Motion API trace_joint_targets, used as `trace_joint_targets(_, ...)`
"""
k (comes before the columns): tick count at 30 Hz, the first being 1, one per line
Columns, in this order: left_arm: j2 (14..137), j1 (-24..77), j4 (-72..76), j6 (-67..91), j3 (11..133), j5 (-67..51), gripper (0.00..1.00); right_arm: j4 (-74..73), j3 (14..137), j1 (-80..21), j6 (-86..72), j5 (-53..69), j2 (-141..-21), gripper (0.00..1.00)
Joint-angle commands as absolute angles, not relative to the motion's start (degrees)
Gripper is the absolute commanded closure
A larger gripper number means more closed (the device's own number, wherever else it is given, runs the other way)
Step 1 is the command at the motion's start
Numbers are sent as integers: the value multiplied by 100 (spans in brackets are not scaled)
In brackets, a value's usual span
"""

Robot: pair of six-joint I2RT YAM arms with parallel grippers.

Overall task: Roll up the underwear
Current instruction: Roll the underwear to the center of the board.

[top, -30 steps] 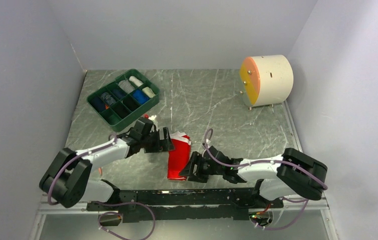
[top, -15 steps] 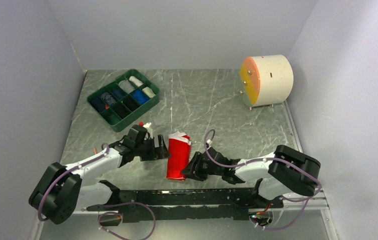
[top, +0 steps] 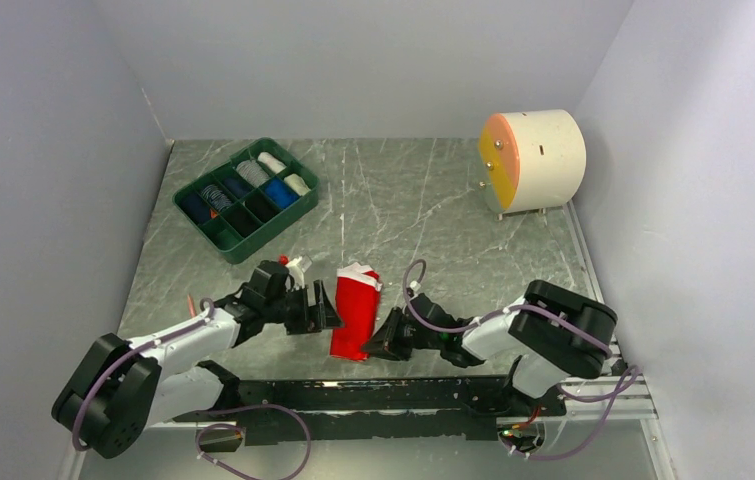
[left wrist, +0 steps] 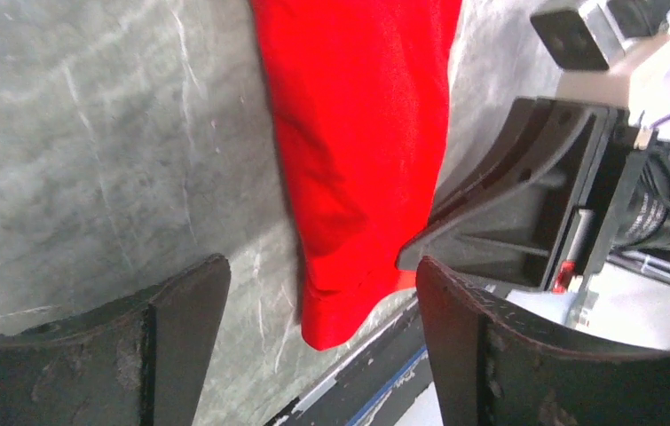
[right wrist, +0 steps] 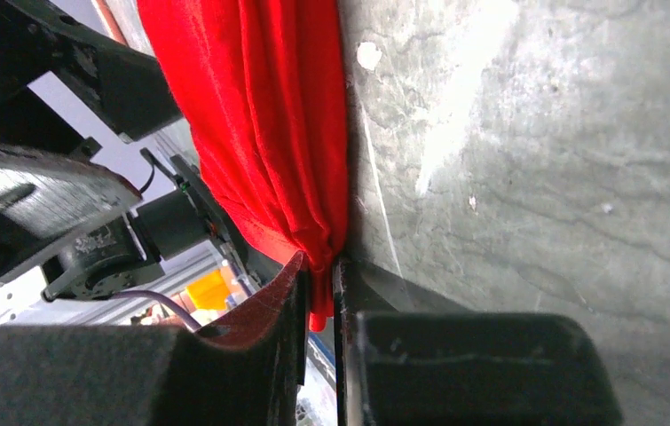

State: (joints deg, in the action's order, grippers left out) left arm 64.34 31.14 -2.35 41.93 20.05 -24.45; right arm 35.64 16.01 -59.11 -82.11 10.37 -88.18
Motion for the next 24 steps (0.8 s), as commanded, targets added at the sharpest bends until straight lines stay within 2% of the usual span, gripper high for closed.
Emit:
trace_joint_targets(1, 6492, 3173, -688, 4318, 1530, -2749, 19, 3062, 1441, -5809, -8066, 1046, -9207, 89)
trace_joint_targets(7, 6210, 3249, -895, 4376, 1277, -2623, 22, 3383, 1344, -5765, -8152, 1157, -9360, 91)
trace_joint_targets(11, 6339, 3365, -799, 4474, 1164, -2578, 32, 3238, 1398, -5745, -8051, 1133, -9348, 92)
trace_joint_targets(15, 6455, 3373, 38, 4671, 878, -3018, 33, 2959, 1579, -5741, -7927, 1158, -9352, 92)
trace_joint_targets(20, 7215, 3374, 827, 4765, 679, -3381, 41, 3592, 1401, -5731, -8122, 1351, -9630, 92)
trace_joint_targets(24, 7338, 3374, 788, 4715, 726, -3261, 45, 3787, 1380, -5719, -8164, 1457, -9774, 92)
